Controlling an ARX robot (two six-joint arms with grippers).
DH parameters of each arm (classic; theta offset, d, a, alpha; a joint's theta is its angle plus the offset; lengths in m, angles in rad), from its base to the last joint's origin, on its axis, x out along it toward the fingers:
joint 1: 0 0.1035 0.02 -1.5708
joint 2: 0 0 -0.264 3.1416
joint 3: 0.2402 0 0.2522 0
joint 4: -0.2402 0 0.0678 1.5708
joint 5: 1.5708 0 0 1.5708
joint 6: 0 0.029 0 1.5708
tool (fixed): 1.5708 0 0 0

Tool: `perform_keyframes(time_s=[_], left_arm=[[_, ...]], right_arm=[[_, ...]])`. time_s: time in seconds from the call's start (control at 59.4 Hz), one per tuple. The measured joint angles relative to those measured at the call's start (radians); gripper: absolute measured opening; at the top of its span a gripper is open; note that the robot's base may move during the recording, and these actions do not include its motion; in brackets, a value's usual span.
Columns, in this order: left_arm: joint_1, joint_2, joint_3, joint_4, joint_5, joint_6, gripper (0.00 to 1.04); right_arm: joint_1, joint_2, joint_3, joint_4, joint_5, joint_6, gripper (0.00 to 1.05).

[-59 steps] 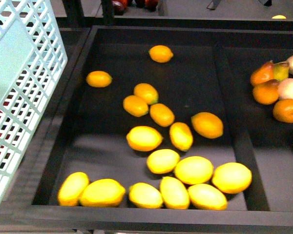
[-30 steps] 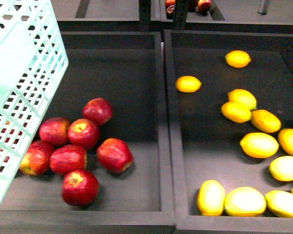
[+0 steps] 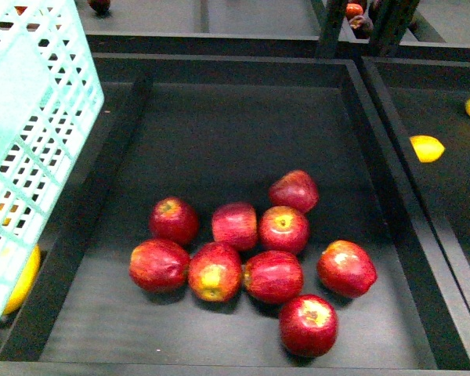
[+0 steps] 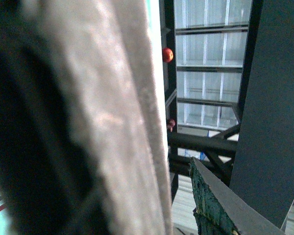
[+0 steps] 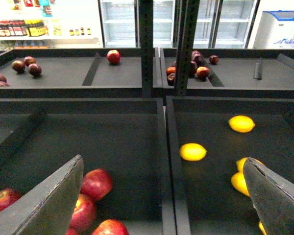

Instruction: Pick lemon and mango into basket

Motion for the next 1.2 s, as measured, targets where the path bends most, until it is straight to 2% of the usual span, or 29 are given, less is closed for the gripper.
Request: perform_keyframes(time_s=[0.101, 0.219, 0.286, 0.354, 0.438, 0.505, 0.64, 0.808, 0.943, 1.195], left_arm=[[0.003, -0.003, 0.000, 0.000, -0.013, 0.014, 0.28], [0.000, 0.000, 0.001, -0.006, 0.017, 0.011, 0.28], [-0.002, 0.036, 0.064, -0.167, 0.076, 0.107, 0.28], [-0.014, 0.077, 0.115, -0.285, 0.103, 0.285, 0.28], [-0.043, 0.114, 0.127, -0.282, 0.103, 0.407, 0.28], [-0.066, 0.151, 0.138, -0.252, 0.093, 0.441, 0.28], [-0.152, 0.266, 0.189, -0.166, 0.037, 0.436, 0.28], [-0.287, 0.410, 0.282, -0.119, 0.027, 0.420, 0.28], [-0.422, 0.555, 0.398, -0.116, 0.037, 0.419, 0.28], [-0.597, 0.712, 0.555, -0.122, 0.070, 0.406, 0.28]], right_arm=[[0.000, 0.000, 0.000, 0.000, 0.001, 0.000, 0.96], [0.000, 0.000, 0.000, 0.000, 0.003, 0.000, 0.96], [0.000, 0.000, 0.000, 0.000, 0.004, 0.000, 0.96], [0.000, 0.000, 0.000, 0.000, 0.005, 0.000, 0.96], [0.000, 0.000, 0.000, 0.000, 0.005, 0.000, 0.96], [0.000, 0.000, 0.000, 0.000, 0.005, 0.000, 0.96], [0.000, 0.000, 0.000, 0.000, 0.005, 0.000, 0.96], [0.000, 0.000, 0.000, 0.000, 0.005, 0.000, 0.96], [0.000, 0.000, 0.000, 0.000, 0.005, 0.000, 0.96], [0.000, 0.000, 0.000, 0.000, 0.005, 0.000, 0.96]])
